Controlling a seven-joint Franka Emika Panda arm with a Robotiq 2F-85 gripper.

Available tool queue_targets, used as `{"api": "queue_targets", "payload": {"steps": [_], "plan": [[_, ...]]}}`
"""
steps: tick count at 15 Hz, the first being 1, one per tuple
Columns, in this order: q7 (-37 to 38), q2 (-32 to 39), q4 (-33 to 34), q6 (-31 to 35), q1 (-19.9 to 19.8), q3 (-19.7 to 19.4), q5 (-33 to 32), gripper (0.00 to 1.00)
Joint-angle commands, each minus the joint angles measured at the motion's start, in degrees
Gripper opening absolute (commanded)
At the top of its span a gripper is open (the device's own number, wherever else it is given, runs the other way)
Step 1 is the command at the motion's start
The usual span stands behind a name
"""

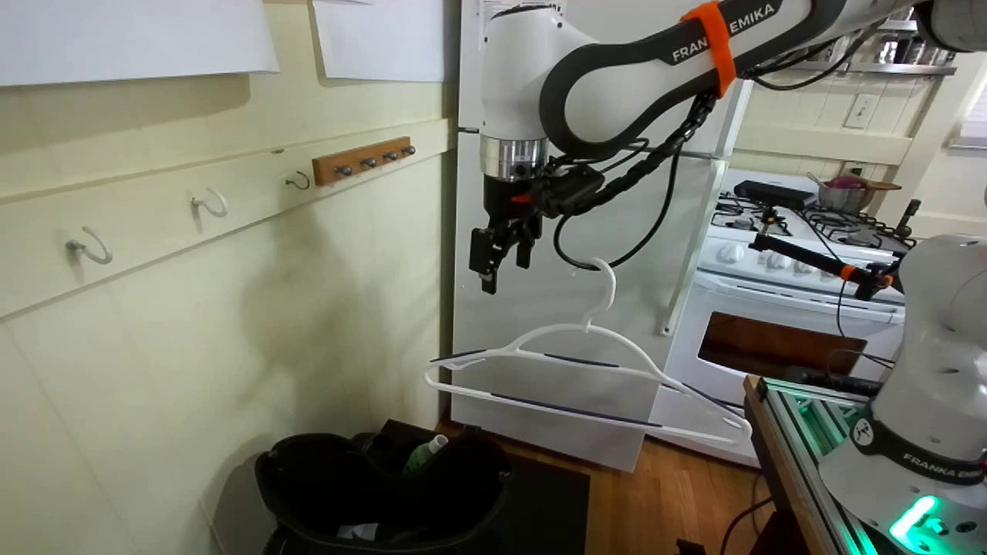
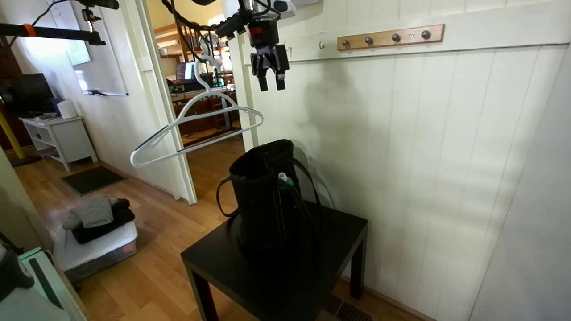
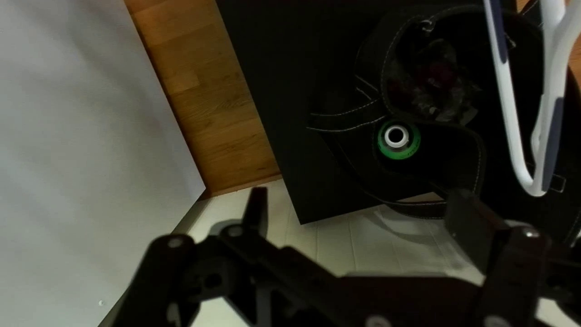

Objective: Hang up the coat hanger

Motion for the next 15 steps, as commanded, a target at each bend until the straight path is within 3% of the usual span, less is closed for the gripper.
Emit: {"api": "queue_targets", "payload": {"steps": [1, 15], "plan": [[1.8, -1.6, 0.7, -3.4, 0.4, 0.4, -2.3, 1.0], [3.5, -3.0, 4.3, -4.2, 0.6, 1.8, -6.0, 1.0]]}}
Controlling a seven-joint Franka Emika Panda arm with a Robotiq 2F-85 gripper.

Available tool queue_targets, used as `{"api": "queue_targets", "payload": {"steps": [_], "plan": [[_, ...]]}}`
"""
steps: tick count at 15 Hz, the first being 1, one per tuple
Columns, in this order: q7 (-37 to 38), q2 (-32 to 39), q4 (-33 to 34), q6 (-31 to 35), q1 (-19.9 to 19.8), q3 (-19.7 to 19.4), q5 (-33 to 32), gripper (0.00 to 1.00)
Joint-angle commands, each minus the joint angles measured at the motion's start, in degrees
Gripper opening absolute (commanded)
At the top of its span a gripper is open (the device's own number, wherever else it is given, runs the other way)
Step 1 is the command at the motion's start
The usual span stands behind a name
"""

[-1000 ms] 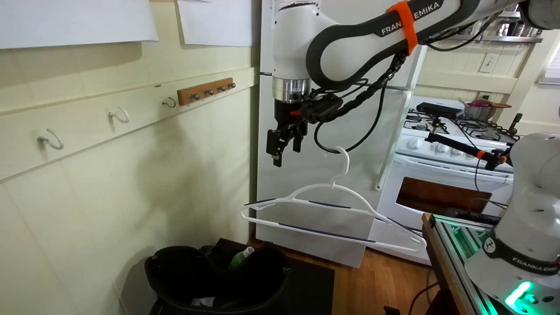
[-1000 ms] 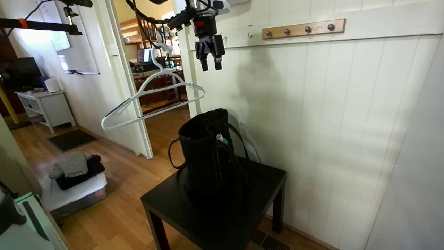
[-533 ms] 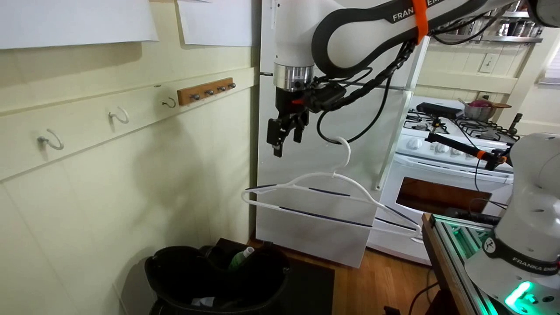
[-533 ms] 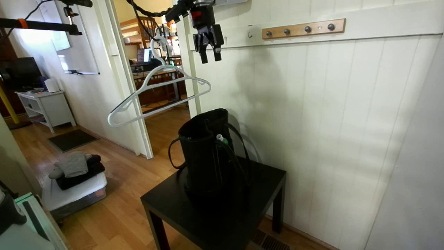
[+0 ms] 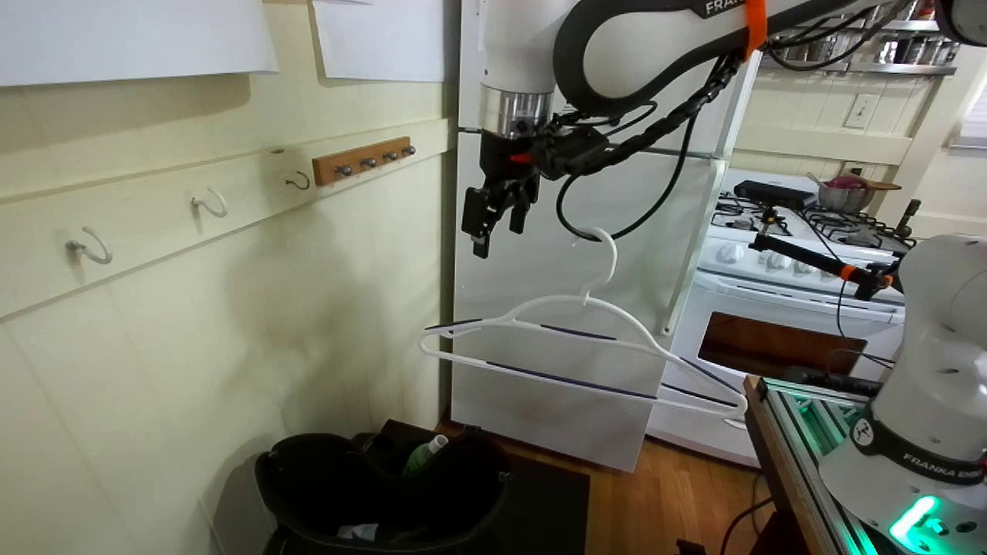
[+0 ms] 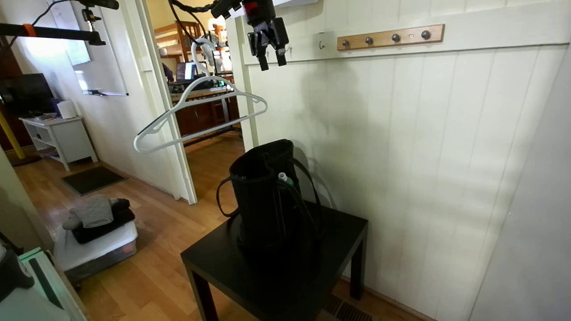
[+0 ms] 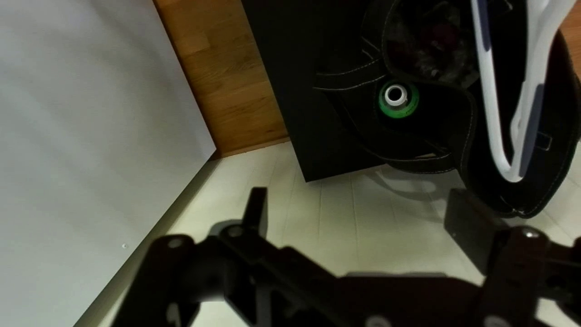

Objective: Hang up the coat hanger

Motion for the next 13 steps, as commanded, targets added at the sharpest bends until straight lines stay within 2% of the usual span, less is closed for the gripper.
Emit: {"api": "queue_targets", "payload": {"steps": [1, 4, 13], "plan": [[1.2, -0.2, 1.1, -2.0, 0.4, 0.6, -1.8, 1.0], [0.0, 0.0, 0.8, -0.1, 0.0, 0.6, -0.6, 1.0], [0.0, 0.0, 1.1, -0.1, 0.1, 0.7, -0.6, 1.0]]}}
